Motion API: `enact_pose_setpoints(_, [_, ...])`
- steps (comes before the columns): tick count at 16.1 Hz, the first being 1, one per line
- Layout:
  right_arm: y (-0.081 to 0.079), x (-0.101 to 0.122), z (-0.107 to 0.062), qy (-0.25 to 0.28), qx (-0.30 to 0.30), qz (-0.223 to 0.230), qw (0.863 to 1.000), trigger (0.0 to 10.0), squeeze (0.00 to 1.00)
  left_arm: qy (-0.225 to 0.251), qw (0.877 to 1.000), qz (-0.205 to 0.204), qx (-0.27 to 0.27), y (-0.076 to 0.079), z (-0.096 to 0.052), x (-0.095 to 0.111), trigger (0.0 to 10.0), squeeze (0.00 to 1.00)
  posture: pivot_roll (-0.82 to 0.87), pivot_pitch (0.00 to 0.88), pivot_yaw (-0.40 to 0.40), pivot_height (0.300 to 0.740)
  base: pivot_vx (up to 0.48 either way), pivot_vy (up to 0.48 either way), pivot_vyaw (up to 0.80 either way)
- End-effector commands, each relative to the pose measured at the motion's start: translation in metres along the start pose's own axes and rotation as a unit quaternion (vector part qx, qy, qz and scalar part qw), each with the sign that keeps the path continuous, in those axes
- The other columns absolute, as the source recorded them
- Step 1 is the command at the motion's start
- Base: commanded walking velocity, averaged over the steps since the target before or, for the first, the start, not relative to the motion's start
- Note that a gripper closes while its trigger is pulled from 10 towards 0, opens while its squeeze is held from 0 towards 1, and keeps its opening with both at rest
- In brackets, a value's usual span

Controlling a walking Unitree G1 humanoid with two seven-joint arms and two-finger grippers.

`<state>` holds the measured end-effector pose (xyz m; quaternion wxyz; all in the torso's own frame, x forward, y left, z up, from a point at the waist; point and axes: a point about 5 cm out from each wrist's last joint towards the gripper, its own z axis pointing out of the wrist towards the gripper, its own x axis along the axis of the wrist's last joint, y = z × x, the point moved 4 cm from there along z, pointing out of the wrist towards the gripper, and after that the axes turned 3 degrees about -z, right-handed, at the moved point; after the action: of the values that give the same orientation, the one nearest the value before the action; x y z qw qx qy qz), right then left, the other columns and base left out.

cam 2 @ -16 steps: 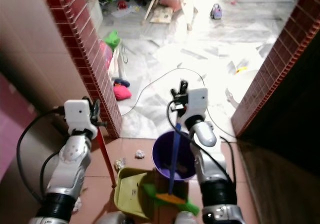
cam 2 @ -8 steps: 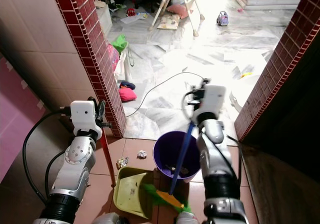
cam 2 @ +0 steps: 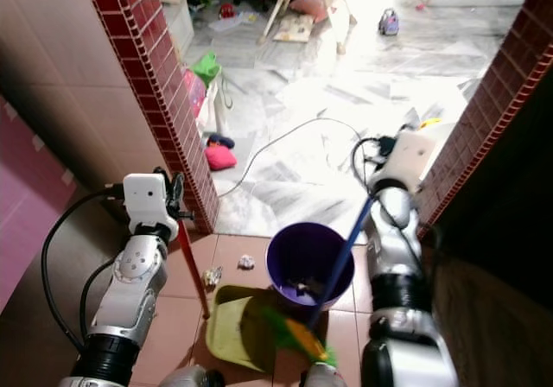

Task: Sweep floor

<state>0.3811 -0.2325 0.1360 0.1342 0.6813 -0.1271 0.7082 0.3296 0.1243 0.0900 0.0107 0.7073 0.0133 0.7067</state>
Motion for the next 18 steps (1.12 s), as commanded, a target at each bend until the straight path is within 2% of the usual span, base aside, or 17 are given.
enact_pose_setpoints(1, [0.007,0.027,0.008,0.057,-0.018,-0.021,0.998,10.0,0.0,0.011,1.0,0.006,0.002,-0.001,0.003,0.007,10.0,0.0,-0.1,0.0,0.056,0.74,0.0,0.0,0.0])
enact_pose_setpoints(4, [0.016,0.031,0.014,0.063,-0.018,-0.035,0.997,10.0,0.0,0.011,1.0,0.008,0.005,-0.002,0.002,0.007,10.0,0.0,-0.09,0.0,0.056,0.74,0.0,0.0,0.0])
enact_pose_setpoints(7, [0.016,0.016,0.006,0.056,0.013,-0.07,0.996,10.0,0.0,0.012,1.0,-0.003,0.001,-0.003,0.002,0.009,10.0,0.0,-0.09,0.0,0.055,0.74,0.0,0.0,0.0])
enact_pose_setpoints(10, [0.013,-0.017,-0.021,0.025,0.061,-0.106,0.992,10.0,0.0,0.072,0.997,0.014,0.016,-0.01,0.005,0.04,10.0,0.0,-0.09,0.0,0.061,0.74,0.0,0.0,0.0])
enact_pose_setpoints(12, [0.001,-0.041,-0.044,-0.003,0.106,-0.121,0.987,10.0,0.0,0.112,0.993,0.029,0.033,-0.015,0.012,0.066,10.0,0.0,-0.1,0.0,0.067,0.74,0.0,0.0,0.0])
enact_pose_setpoints(13, [-0.01,-0.05,-0.057,-0.014,0.143,-0.127,0.981,10.0,0.0,0.13,0.99,0.038,0.043,-0.018,0.017,0.079,10.0,0.0,-0.1,0.0,0.073,0.74,0.0,0.0,0.0])
enact_pose_setpoints(15, [-0.018,-0.06,-0.071,-0.028,0.181,-0.139,0.973,10.0,0.0,0.145,0.987,0.032,0.053,-0.022,0.02,0.091,10.0,0.0,-0.1,0.0,0.076,0.74,0.0,0.0,0.0])
enact_pose_setpoints(18, [-0.012,-0.075,-0.087,-0.06,0.2,-0.153,0.966,10.0,0.0,0.157,0.986,0.01,0.057,-0.022,0.029,0.102,10.0,0.0,-0.1,0.0,0.074,0.74,0.0,0.0,0.0])
